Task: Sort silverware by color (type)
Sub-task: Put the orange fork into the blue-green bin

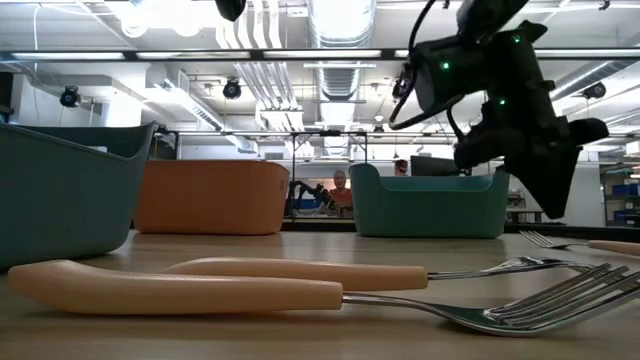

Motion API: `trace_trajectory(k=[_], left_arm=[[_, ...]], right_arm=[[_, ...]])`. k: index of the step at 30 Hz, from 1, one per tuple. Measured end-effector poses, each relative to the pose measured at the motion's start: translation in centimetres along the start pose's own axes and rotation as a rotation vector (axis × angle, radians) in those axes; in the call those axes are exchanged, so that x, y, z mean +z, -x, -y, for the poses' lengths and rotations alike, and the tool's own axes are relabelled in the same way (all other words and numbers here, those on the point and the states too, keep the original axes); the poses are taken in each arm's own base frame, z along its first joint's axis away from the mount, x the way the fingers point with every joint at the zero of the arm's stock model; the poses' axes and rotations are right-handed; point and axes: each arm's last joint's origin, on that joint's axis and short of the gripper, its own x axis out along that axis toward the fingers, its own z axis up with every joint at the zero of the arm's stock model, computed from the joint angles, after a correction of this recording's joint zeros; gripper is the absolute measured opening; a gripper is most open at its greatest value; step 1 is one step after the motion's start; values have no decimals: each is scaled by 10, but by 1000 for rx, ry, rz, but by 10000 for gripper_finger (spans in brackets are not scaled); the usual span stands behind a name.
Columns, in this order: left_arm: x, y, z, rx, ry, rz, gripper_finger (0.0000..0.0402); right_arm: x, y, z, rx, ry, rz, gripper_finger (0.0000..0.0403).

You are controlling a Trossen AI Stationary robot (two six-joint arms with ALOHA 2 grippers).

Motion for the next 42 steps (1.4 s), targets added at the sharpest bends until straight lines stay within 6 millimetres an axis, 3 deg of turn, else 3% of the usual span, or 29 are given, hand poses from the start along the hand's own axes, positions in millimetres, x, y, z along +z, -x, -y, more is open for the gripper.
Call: trace_trajectory(k=[7,17,25,35,42], left_arm=[[0,0,0,0,8,0,50],[0,0,0,-1,15,-1,50],[0,0,0,-1,15,-1,50],[0,0,0,3,10,2,50],[1,0,-2,65,6,25,50]], right_arm=[[8,-3,11,16,8,-36,51],[-4,-8,38,201,-46,39,145],[-13,-30,57,259,-153,14,150],[-12,-52,50,258,-125,-56,184],[-10,-62,48,216,-68,-63,160]])
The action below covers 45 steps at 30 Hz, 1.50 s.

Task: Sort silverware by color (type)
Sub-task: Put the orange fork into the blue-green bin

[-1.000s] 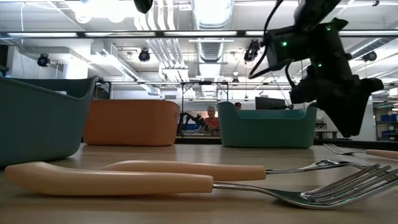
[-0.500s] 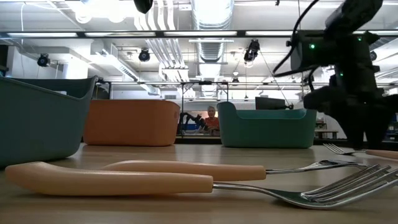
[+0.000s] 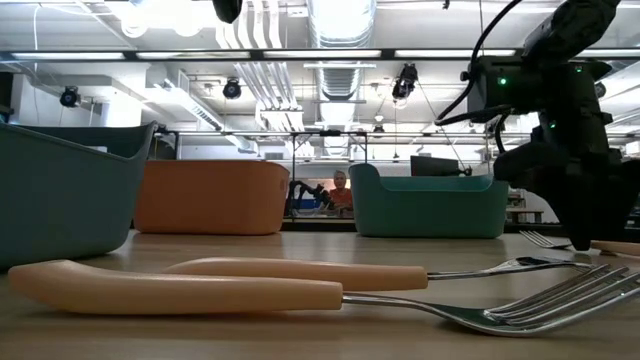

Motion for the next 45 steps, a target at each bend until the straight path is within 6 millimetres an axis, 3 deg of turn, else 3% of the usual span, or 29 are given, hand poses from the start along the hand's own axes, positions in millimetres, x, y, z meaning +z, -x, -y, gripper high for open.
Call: trace_trajectory(k=[10,15,18,25,30,38,42,45], left_arm=[[1,0,-2,15,-11,10,50],[1,0,-2,15,-21,14,50],[1,0,-2,15,-22,14,50],[2,0,-2,14,-21,18,50],[3,-1,-2,14,-19,25,50],[8,-1,0,-6,-4,80,50],[10,-1,1,-22,27,99,57],[8,-3,3,-80,54,82,76]], right_arm=[[1,-2,-1,-2,10,23,28],[-1,10,-2,65,30,53,23],[-3,24,-4,115,46,90,23],[-10,76,-14,340,161,227,23],[-14,118,-28,610,334,384,23],[-16,184,-60,1200,582,874,23],[-14,199,-74,1321,651,1067,23],[-11,206,-86,1307,710,1145,23]])
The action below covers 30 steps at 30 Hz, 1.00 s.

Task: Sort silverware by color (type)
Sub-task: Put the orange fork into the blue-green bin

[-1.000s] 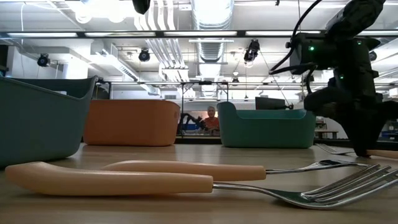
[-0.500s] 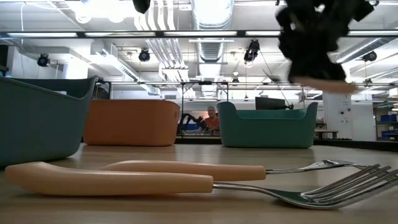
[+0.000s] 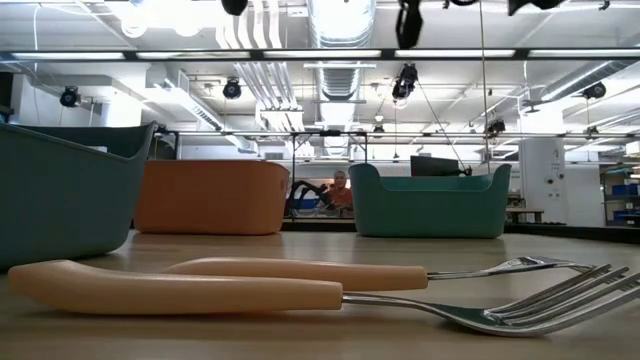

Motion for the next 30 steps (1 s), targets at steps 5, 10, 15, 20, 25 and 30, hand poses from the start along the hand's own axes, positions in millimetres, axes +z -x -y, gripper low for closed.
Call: trace_trajectory(k=[5,10,15,20,25,30], left_arm=[[-16,-11,6,-129,18,-92,140],[-29,-21,5,-111,19,-139,210],[-36,-26,6,-156,19,-168,238],[-38,-28,6,-179,21,-184,228],[-38,-27,6,-175,24,-187,166],[-41,-26,4,-152,34,-223,43]], right_arm=[[7,-23,-4,41,94,-24,22],[18,-41,-12,63,164,-64,22],[22,-53,-13,24,223,-141,22],[23,-60,-14,32,251,-154,22],[23,-61,-13,38,256,-155,22],[24,-61,-14,42,266,-152,23]])
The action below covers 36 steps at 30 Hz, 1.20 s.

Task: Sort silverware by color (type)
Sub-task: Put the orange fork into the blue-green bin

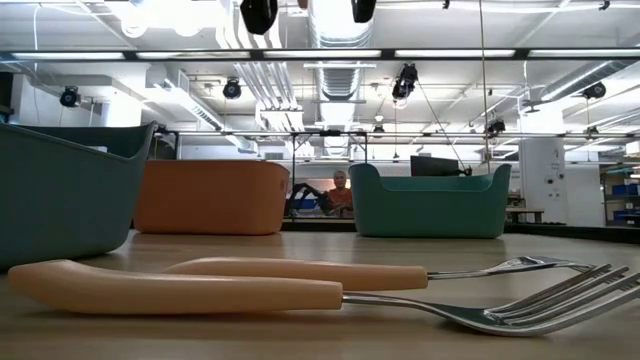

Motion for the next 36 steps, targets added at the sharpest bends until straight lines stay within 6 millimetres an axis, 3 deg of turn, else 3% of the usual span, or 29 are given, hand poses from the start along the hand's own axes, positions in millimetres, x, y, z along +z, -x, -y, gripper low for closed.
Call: trace_trajectory(k=[6,16,23,29,36], left_arm=[[1,1,0,2,28,4,30],[1,2,0,6,62,-4,30],[6,22,3,35,146,-47,30],[2,42,7,99,349,-143,30],[-17,63,36,101,668,-317,30]], right_arm=[[0,0,0,-3,-25,-1,46],[-2,1,1,-13,-50,-24,155],[6,13,0,-48,-54,-90,194],[17,29,0,-77,-43,-110,198],[24,39,4,-104,-46,-103,198]])
